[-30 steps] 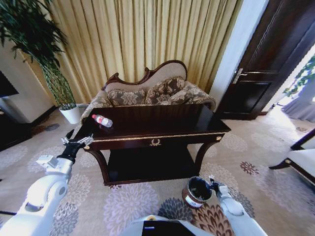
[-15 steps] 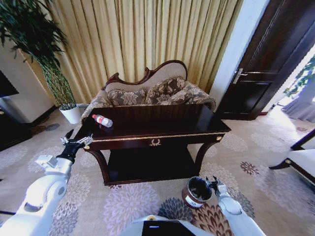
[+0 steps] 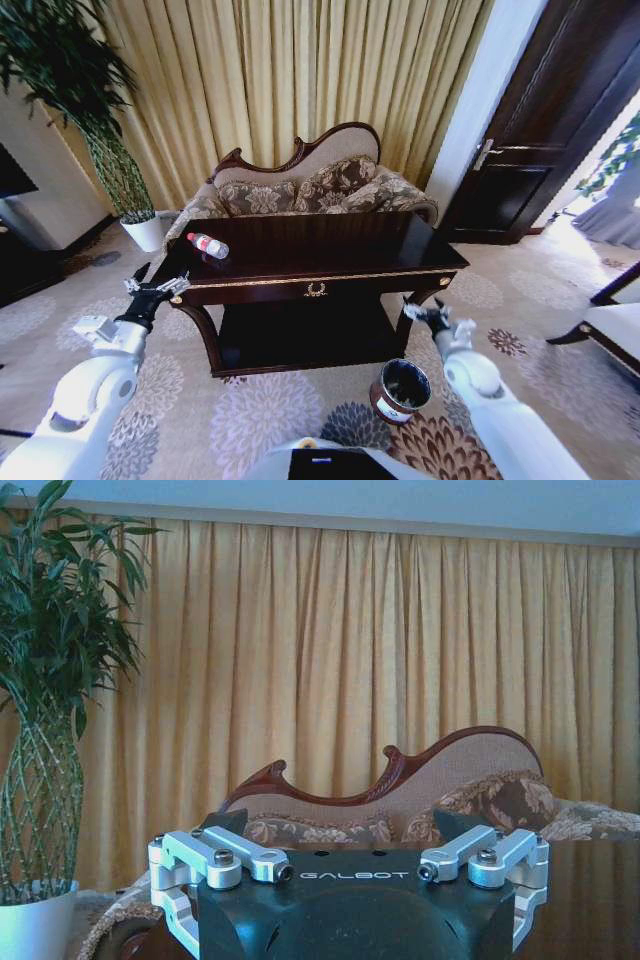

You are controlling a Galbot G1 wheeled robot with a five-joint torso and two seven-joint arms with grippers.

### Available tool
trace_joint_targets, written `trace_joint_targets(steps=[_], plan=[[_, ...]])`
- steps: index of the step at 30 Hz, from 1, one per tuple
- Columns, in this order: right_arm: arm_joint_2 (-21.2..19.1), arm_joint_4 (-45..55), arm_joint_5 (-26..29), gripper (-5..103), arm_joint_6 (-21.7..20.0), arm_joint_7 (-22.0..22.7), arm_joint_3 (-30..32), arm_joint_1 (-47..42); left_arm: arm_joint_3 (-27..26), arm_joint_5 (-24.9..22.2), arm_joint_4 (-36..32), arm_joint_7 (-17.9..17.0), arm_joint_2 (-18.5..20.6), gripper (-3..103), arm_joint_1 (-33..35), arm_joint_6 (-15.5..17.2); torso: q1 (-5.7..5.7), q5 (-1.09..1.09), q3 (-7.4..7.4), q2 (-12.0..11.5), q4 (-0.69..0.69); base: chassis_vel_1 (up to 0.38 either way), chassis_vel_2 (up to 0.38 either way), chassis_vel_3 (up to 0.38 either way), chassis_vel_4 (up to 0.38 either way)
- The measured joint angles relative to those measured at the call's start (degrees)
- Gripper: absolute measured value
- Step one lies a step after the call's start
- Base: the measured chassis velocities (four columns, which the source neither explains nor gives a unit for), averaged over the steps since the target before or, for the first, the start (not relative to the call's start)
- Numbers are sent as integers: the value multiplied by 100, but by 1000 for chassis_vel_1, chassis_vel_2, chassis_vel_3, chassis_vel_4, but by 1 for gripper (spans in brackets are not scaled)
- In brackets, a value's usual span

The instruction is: Move to the front of the table and place the trash on the table into the trash bin.

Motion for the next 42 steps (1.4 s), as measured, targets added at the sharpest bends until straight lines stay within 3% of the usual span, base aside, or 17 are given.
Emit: trace_joint_targets(steps=[1, 5, 7, 20, 42], plan=[[0, 0, 0, 100, 0, 0, 0, 0, 0, 0, 0, 0, 0, 100, 0, 0, 0, 0, 0, 0, 0, 0, 0, 0, 0], [-208, 496, 340, 100, -158, 713, -440, 449, 22, 6, -38, 2, -5, 100, 1, -2, 0, 0, 0, 0, 0, 0, 0, 0, 0], [-284, 571, 445, 100, -176, 793, -561, 590, 1, -5, -53, 4, -2, 100, 8, -2, 0, 0, 0, 0, 1, 0, 0, 0, 0], [-431, 404, 360, 100, 108, 317, -893, 692, -139, -168, -79, -54, 72, 100, -7, 177, 0, 1, 0, 0, -1, 0, 0, 0, 0], [-374, 342, 265, 100, 136, 270, -907, 688, -169, -153, -93, -61, 128, 100, 8, 218, 0, 0, 0, 0, -1, -50, 41, 43, -45]])
